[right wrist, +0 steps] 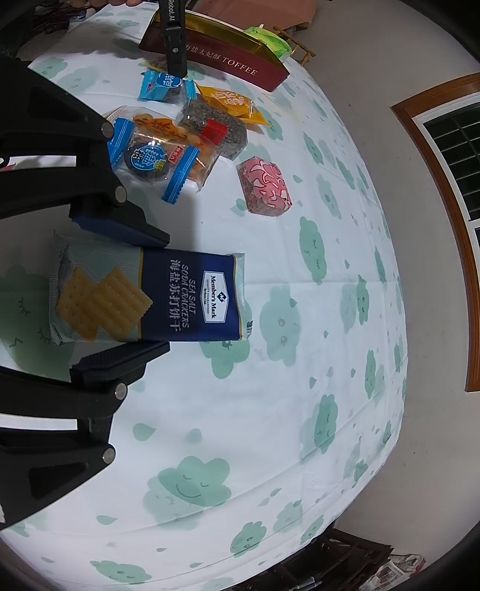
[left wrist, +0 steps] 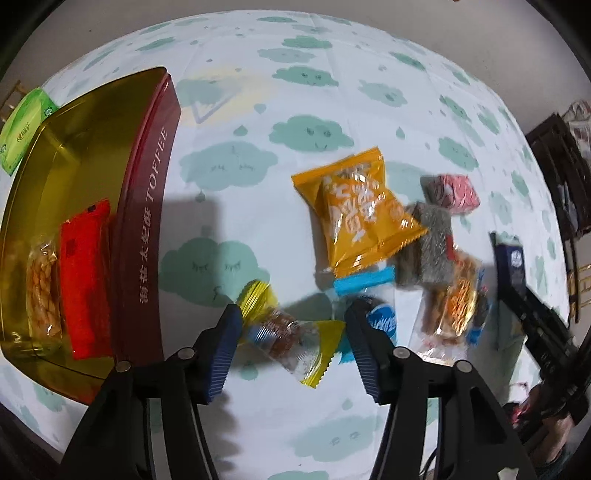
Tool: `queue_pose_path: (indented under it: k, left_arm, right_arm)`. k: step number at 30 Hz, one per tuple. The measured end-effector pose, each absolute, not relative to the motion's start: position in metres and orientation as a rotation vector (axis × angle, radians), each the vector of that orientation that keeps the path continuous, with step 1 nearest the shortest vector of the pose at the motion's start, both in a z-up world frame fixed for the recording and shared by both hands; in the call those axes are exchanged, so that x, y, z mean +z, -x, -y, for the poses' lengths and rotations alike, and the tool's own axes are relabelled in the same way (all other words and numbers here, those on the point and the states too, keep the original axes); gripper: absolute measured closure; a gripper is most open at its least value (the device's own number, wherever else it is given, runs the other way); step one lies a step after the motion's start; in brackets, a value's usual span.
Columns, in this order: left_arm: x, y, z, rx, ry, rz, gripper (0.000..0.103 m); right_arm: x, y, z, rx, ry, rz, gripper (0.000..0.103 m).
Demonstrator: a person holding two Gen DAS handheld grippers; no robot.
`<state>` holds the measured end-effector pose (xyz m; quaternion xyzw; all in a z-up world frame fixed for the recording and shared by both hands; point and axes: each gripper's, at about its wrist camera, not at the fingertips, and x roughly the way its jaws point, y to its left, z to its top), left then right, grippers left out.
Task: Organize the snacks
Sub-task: 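Grasp the yellow-wrapped candy with the left tool while the right tool holds the crackers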
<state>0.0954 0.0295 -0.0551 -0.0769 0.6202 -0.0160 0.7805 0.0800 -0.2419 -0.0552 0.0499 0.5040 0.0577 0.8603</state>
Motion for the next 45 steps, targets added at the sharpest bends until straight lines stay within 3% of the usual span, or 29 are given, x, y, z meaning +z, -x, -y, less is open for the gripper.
queue_pose_path:
  k: [11, 14, 20, 24, 25, 27, 32, 40, 45]
  left_arm:
    - [-0.053, -0.075, -0.030, -0.077, 0.118, -1.299, 0.060]
    - [-0.049, -0.070, -0.031, -0.086, 0.069, -1.273, 0.076]
    - [-0.047, -0.065, -0.037, -0.120, 0.099, -1.268, 0.080]
    - [-0.049, -0.058, -0.034, -0.145, 0.062, -1.272, 0.076]
    - [-0.049, -0.054, -0.032, -0.147, 0.035, -1.269, 0.073]
    - [-0.049, -0.051, -0.031, -0.161, 0.024, -1.264, 0.052]
    - [-0.047, -0.045, -0.029, -0.185, 0.008, -1.253, 0.044]
    - [-0.055, -0.039, -0.026, -0.184, -0.022, -1.256, 0.045]
    - [-0.054, -0.039, -0.031, -0.188, -0.003, -1.255, 0.052]
  right_arm:
    - [-0.056, -0.080, 0.242, 0.120, -0.101, -1.058, 0.050]
    - [-0.056, -0.080, 0.242, 0.120, -0.099, -1.058, 0.050]
    - [-0.057, -0.080, 0.241, 0.117, -0.090, -1.060, 0.050]
    - [-0.057, -0.080, 0.240, 0.115, -0.088, -1.060, 0.050]
    - [-0.058, -0.080, 0.241, 0.115, -0.088, -1.060, 0.050]
    - [-0.058, -0.080, 0.240, 0.116, -0.087, -1.060, 0.050]
    - [-0.058, -0.080, 0.240, 0.116, -0.084, -1.060, 0.050]
    - [-0.058, -0.079, 0.241, 0.111, -0.086, -1.057, 0.050]
    - [-0.059, -0.079, 0.241, 0.110, -0.087, -1.056, 0.050]
